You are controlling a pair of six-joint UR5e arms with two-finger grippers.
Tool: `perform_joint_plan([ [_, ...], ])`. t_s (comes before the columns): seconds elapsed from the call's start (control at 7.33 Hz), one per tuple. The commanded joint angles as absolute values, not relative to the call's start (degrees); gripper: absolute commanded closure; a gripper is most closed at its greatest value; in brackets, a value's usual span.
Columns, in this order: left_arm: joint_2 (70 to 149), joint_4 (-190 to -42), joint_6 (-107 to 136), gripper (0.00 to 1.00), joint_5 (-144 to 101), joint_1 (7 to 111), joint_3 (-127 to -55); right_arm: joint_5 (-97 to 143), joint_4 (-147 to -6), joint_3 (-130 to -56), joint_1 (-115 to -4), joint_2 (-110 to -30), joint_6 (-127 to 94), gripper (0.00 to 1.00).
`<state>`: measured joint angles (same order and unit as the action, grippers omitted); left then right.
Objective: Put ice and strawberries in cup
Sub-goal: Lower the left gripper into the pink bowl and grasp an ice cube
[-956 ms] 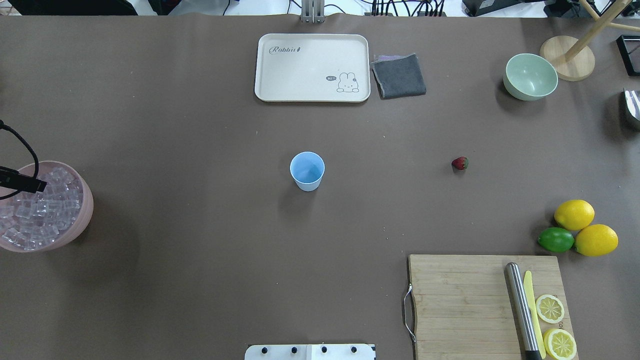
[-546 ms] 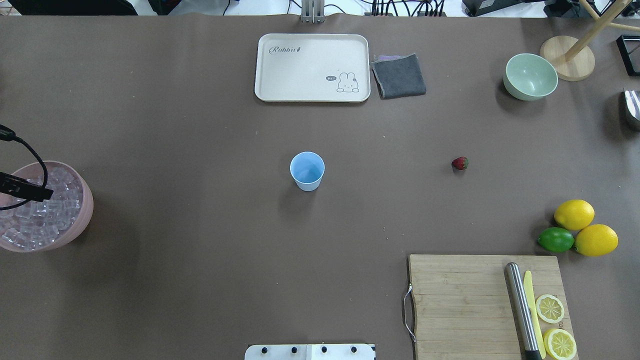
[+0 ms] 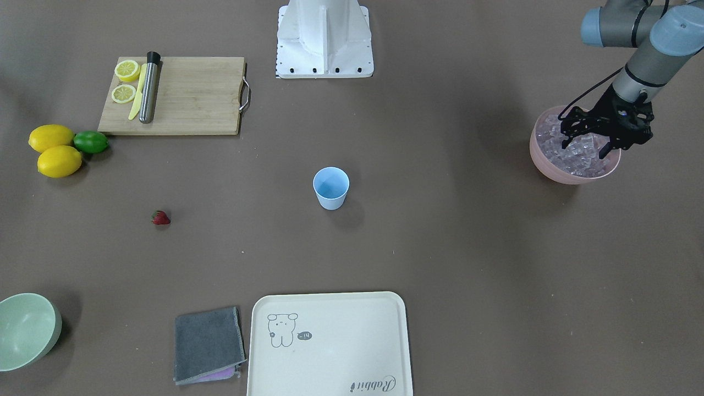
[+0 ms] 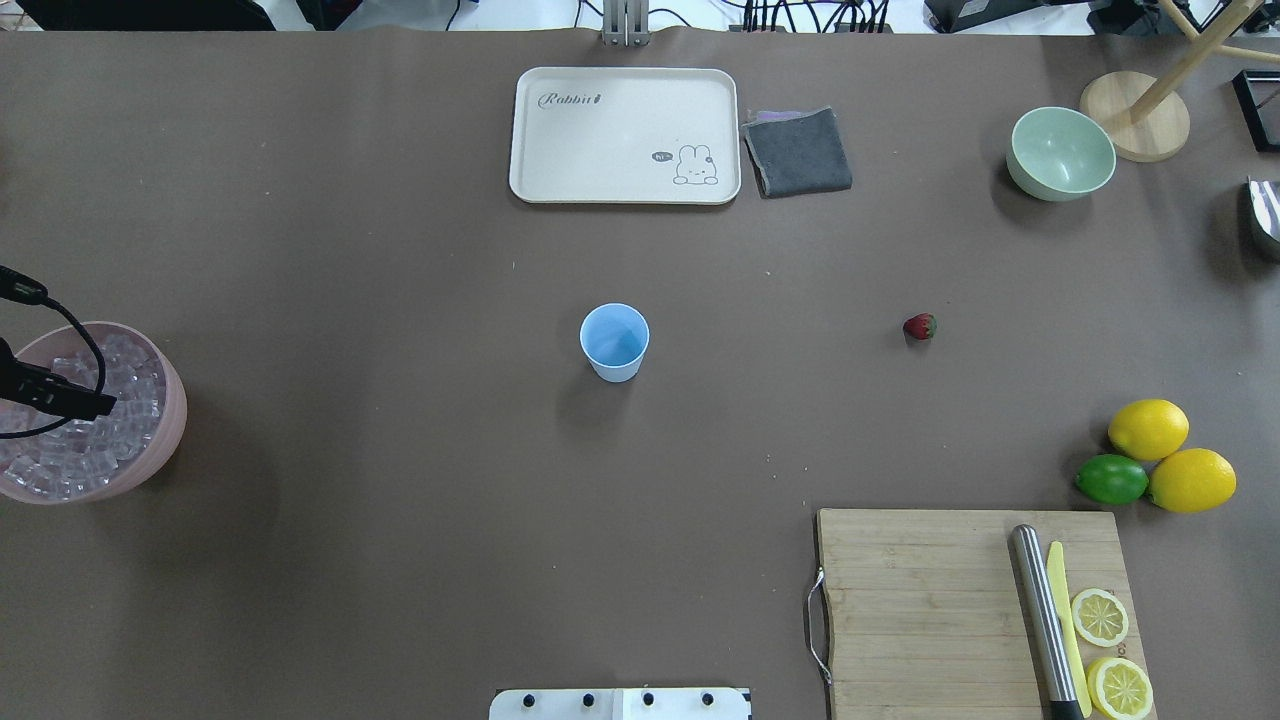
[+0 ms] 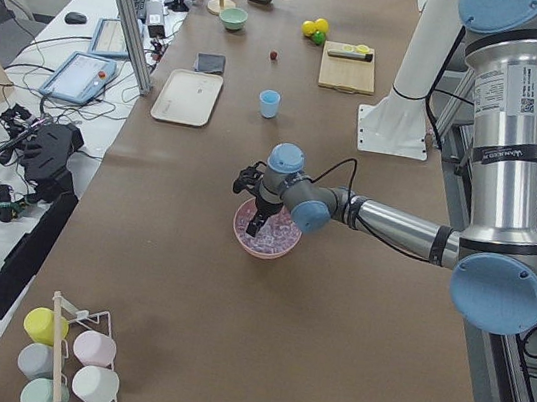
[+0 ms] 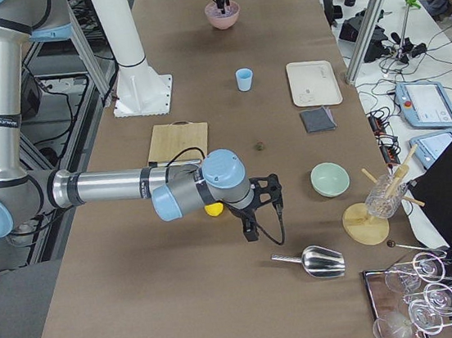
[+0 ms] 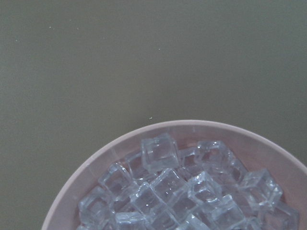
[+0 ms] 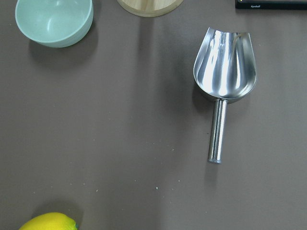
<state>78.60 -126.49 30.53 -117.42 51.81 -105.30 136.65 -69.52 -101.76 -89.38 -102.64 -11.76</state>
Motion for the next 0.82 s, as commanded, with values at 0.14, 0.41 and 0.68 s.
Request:
perform_joint_plan([
  [0.14,77.4,-128.3,30.7,0.16,-117.4,51.2,-105.4,136.7,-69.5,-102.0,-89.4,-102.6,-11.9,0.00],
  [0.41,77.4,-128.3,30.7,0.23,-117.4,51.1,-105.3,136.7,-69.5,-101.9,-89.4,-102.6,-11.9,0.00],
  [0.68,78.0,-128.3,30.8,0.23,-117.4,50.6,-105.0,136.7,-69.5,-101.9,-89.4,-102.6,-11.9,0.00],
])
